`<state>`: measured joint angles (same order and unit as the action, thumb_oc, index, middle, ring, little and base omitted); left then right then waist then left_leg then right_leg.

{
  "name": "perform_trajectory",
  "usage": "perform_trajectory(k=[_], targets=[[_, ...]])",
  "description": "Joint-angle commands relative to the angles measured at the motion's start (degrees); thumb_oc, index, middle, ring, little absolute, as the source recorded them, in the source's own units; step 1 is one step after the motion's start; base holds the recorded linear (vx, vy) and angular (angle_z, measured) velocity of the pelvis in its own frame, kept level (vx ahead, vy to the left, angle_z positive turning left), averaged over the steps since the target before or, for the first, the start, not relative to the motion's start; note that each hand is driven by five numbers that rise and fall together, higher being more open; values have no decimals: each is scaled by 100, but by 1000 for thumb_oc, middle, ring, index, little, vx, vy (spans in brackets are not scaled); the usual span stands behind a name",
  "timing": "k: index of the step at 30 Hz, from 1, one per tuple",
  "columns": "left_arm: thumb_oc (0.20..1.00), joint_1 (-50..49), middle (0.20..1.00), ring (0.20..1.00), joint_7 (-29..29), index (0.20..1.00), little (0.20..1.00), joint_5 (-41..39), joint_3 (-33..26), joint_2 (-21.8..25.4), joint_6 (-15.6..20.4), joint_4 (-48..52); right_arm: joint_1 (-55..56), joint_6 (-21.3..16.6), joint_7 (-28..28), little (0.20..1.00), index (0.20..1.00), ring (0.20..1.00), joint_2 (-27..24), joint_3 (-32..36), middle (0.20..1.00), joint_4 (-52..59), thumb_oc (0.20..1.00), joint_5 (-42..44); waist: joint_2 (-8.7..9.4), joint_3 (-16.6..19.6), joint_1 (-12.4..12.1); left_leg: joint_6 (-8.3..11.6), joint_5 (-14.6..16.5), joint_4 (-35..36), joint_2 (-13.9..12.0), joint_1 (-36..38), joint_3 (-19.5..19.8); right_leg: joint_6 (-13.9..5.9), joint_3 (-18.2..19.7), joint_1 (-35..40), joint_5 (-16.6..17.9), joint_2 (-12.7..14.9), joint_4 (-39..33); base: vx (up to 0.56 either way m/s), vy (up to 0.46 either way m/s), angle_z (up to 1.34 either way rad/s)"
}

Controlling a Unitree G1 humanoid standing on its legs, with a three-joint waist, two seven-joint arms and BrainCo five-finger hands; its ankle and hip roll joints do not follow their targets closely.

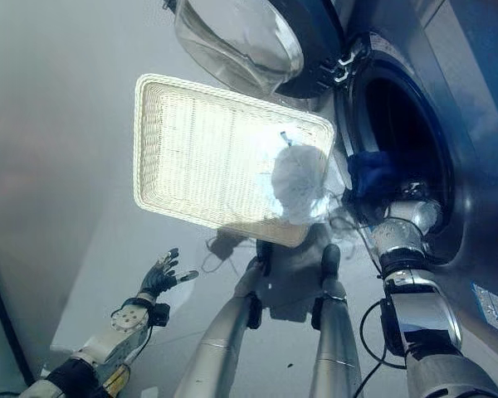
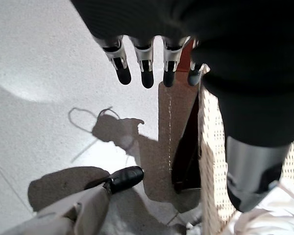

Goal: Put the clothes into the washing machine.

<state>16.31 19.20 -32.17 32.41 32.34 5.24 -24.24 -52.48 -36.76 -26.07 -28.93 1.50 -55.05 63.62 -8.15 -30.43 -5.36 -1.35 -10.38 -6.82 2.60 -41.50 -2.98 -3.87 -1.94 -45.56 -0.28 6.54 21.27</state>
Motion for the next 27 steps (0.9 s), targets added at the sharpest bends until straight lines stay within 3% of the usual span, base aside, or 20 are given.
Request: perform_trajectory(k=[1, 3, 6, 12, 19, 27], targets=[[1000, -35, 1000, 1000, 114, 1000, 1000, 146, -124, -290, 226, -194, 261, 98, 613, 1000, 1000, 1000, -839, 57, 1000, 120, 1000, 327, -438, 64, 118, 207, 404, -346, 285, 11, 95, 107, -540, 108, 98, -441, -81, 0, 0, 0], [1000, -74, 1000, 1000, 99, 1000, 1000, 181, -169, -315, 234, -209, 513, 293, 1230, 1000, 1000, 1000, -688, 133, 1000, 215, 1000, 1005, -400, 64, 142, 196, 410, -360, 289, -13, 86, 96, -532, 78, 133, -438, -94, 0, 0, 0], [1000, -175, 1000, 1000, 74, 1000, 1000, 242, -231, -387, 265, -242, 967, 436, 1586, 1000, 1000, 1000, -325, 228, 1000, 502, 1000, 1694, -333, 64, 204, 189, 486, -361, 304, 38, 64, 71, -511, 105, 120, -428, -113, -6, 11, 0], [1000, -326, 1000, 1000, 190, 1000, 1000, 439, -311, -596, 368, -297, 1796, 978, 2836, 1000, 1000, 1000, 619, 370, 1000, 1133, 1000, 4230, -172, 64, 319, 168, 461, -239, 281, 106, 10, 50, -432, 186, 232, -493, -283, -21, 10, 1], [1000, -372, 1000, 1000, 354, 1000, 1000, 511, -313, -780, 338, -274, 2338, 651, 2625, 1000, 1000, 1000, 1280, -141, 1000, 1795, 1000, 3599, -48, 64, 428, 159, 413, -111, 258, 231, -46, 25, -353, 303, 407, -498, -524, -39, 45, -5], [1000, -388, 1000, 1000, 392, 1000, 1000, 556, -429, -864, 321, -391, 2377, 481, 2610, 1000, 1000, 1000, 1278, -351, 1000, 2258, 1000, 2648, 27, 64, 492, 172, 331, 52, 252, 441, -82, -18, -299, 502, 607, -467, -808, -27, 41, -3]])
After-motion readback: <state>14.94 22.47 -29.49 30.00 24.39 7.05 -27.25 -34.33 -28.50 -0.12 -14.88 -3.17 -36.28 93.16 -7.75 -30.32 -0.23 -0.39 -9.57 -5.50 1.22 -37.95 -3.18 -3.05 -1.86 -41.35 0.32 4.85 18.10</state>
